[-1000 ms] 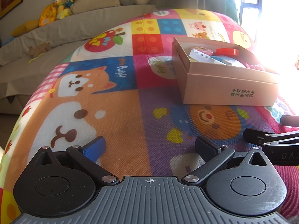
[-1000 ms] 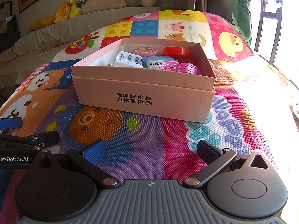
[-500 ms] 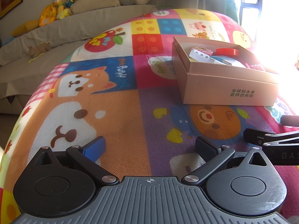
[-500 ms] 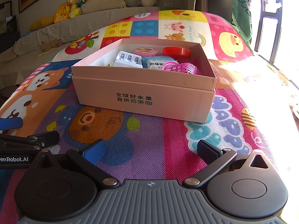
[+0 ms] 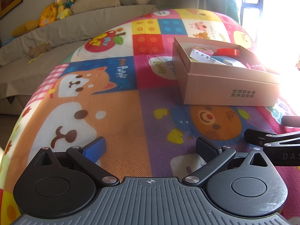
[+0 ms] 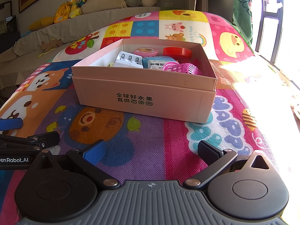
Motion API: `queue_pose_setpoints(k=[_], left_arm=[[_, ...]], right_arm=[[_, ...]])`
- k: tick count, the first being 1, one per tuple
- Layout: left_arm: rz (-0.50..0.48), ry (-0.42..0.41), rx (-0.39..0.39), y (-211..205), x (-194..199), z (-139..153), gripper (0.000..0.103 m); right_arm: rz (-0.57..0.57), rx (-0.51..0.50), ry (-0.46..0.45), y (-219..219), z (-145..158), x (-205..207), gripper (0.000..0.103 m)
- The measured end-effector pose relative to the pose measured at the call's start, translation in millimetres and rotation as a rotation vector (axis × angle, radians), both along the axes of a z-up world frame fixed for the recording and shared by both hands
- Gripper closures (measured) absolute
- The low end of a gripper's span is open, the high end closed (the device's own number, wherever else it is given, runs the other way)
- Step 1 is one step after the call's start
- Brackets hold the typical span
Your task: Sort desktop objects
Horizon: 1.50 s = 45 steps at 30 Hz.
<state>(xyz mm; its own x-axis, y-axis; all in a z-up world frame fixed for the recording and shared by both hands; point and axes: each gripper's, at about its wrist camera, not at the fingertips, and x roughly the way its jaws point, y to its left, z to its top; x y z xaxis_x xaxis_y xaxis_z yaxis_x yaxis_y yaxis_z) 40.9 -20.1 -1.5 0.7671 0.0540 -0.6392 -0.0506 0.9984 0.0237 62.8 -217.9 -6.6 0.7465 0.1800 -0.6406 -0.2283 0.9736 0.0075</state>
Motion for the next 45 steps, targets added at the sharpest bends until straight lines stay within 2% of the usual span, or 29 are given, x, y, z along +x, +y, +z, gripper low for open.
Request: queue_pose_setpoints(k=[34,45], left_arm=[[-0.003,0.002,0.003,0.0,0.4,0.2,0.000],[-0.038,0.046,-0.006,2.5,8.5,3.6,0.000]], right_arm=[[0.000,0.000,0.000,-0.4,0.1,0.4,0.000],[0.000,0.000,0.000,-0.2,-0.3,0.1,0.000]])
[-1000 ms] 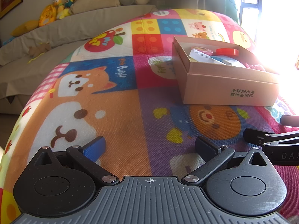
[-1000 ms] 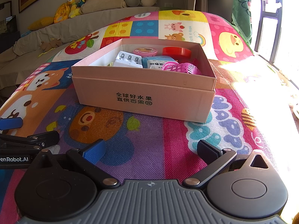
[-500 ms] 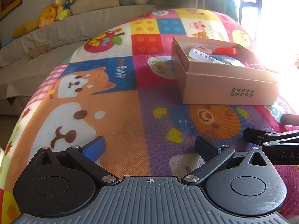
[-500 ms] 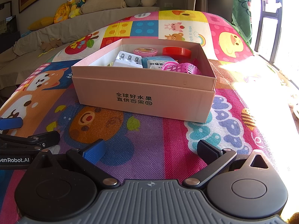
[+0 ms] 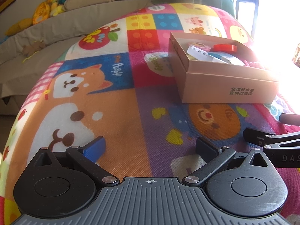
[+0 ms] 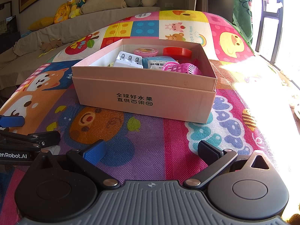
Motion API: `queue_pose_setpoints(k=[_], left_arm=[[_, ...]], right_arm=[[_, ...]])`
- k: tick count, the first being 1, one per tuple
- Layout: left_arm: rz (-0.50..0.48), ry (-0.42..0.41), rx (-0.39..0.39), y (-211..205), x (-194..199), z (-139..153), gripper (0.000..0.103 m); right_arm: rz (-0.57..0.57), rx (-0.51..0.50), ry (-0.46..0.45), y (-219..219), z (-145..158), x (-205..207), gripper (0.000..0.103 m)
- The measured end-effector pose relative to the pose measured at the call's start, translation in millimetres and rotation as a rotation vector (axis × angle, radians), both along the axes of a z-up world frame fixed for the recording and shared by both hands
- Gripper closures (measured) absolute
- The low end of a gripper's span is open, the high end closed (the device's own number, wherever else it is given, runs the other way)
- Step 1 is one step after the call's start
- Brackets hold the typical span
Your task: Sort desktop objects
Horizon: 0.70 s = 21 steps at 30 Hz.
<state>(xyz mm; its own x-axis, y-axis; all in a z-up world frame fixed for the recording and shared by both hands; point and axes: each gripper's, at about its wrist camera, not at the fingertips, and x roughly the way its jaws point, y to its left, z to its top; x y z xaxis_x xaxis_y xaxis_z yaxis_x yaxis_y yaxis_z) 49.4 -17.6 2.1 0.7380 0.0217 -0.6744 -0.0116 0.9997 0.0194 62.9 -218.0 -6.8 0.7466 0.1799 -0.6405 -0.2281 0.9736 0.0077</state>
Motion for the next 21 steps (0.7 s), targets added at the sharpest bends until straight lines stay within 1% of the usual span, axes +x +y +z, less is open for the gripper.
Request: queue_pose_setpoints(k=[9,21], left_arm=[[0.009,-0.025,0.003,-1.5,-1.7,-2.1,0.000],[0.009,-0.027,0.000,-0.5,-1.9,-2.2,0.000]], right_arm=[[0.000,0.000,0.000,-0.3,-0.1,0.3,0.000],[0.000,0.000,0.000,-0.6,-0.2,0.2,0.000]])
